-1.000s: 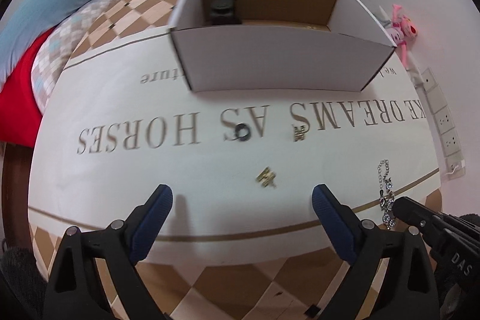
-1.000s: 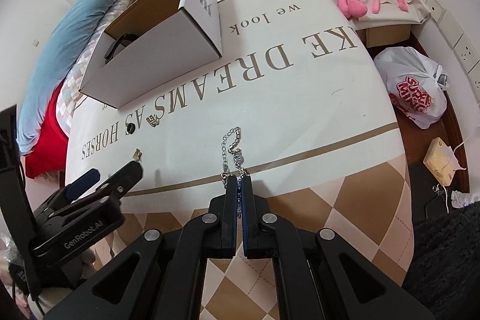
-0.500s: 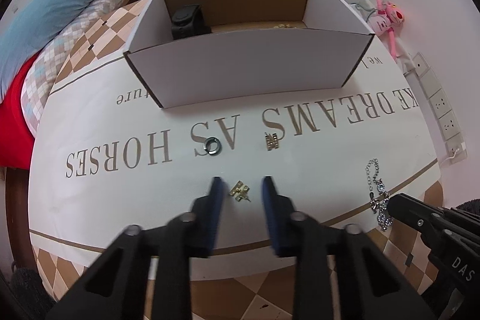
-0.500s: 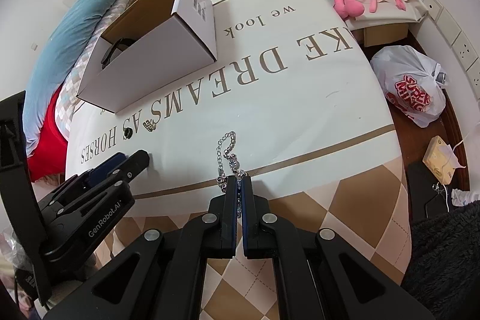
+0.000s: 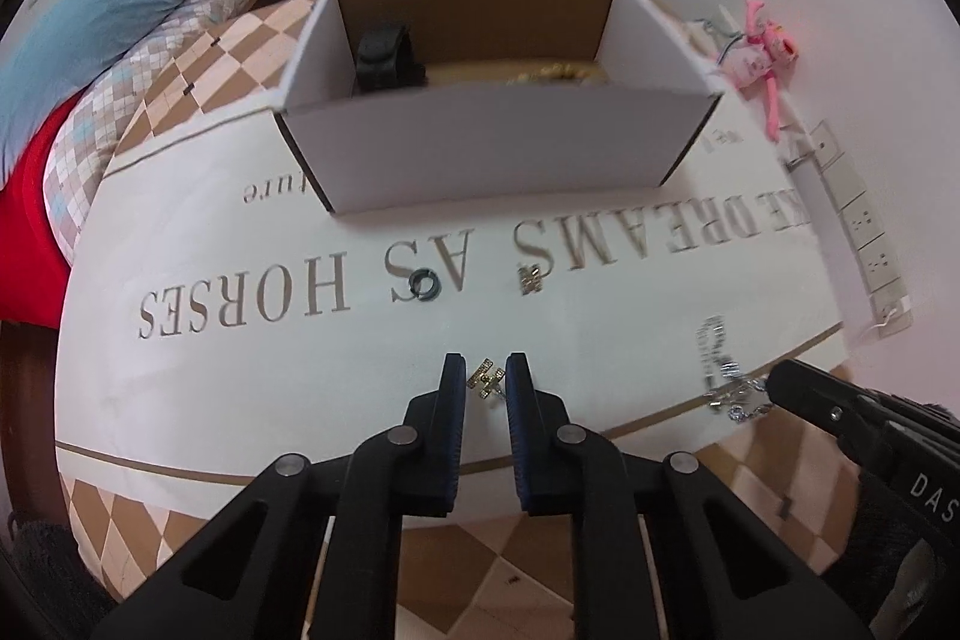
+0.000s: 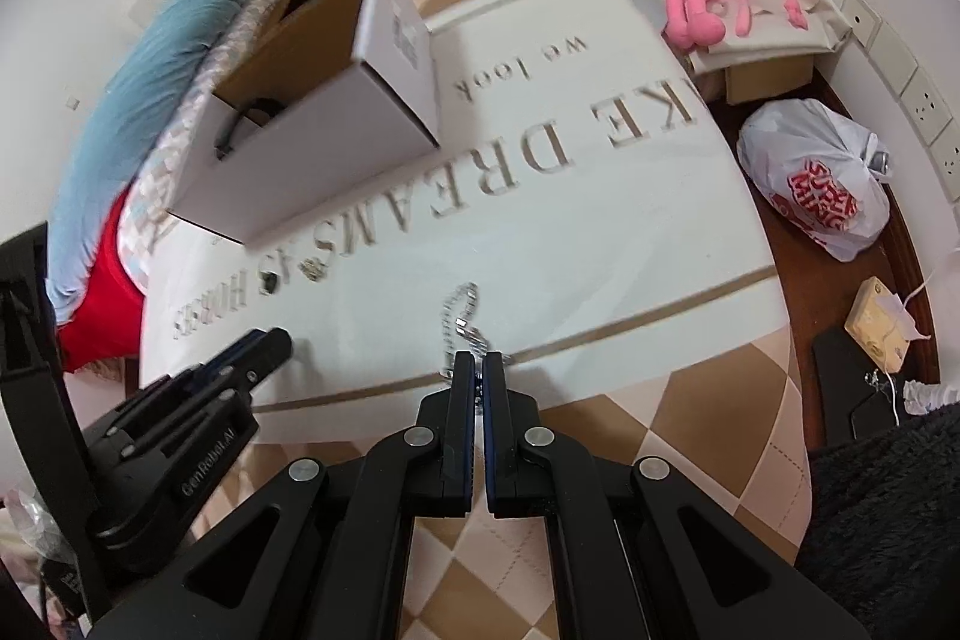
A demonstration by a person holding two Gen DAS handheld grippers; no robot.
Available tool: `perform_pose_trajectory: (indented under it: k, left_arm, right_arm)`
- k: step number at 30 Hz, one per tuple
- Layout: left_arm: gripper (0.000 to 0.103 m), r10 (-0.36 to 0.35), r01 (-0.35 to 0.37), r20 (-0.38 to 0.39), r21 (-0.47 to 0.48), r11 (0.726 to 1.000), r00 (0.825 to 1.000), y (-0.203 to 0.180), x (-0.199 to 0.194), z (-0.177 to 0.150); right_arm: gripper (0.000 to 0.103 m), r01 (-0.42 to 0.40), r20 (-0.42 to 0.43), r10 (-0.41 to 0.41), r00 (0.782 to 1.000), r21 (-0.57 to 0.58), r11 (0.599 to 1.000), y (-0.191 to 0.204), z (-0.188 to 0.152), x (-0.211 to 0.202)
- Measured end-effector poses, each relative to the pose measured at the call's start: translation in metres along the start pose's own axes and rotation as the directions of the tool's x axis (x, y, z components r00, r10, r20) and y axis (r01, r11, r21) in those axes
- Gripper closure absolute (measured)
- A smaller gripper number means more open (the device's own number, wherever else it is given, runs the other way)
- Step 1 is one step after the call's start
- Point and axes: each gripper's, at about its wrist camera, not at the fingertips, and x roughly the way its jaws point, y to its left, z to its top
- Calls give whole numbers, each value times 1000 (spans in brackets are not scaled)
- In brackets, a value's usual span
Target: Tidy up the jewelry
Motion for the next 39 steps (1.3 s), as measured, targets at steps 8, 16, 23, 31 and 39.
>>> perform_pose_trajectory:
  k: [8,16,23,31,39]
  left_arm:
    - [92,-73,76,81,-35,996,994,8,-63,38]
    - [92,-129,138,117,-75,988,985,33,-86,114]
    - [92,-142,146,48,-94,985,989,48,-44,165]
    - [91,-135,130,-34,-118,984,990,56,2,197]
    - [49,-149,139,-49,-171,975,988,68,1,213]
  right_arm:
    - [101,-108,98,117,988,-93,990,41,34,-66]
    - [101,-182,190,222,957,-203,962,96,108,-117]
    - [101,-94,158,137,978,-253,963,122,171,-72]
    - [101,-16,80,37,996,-248,969,122,208,-13]
    - [96,16,-11,-19,1000,-224,974,111,218,13]
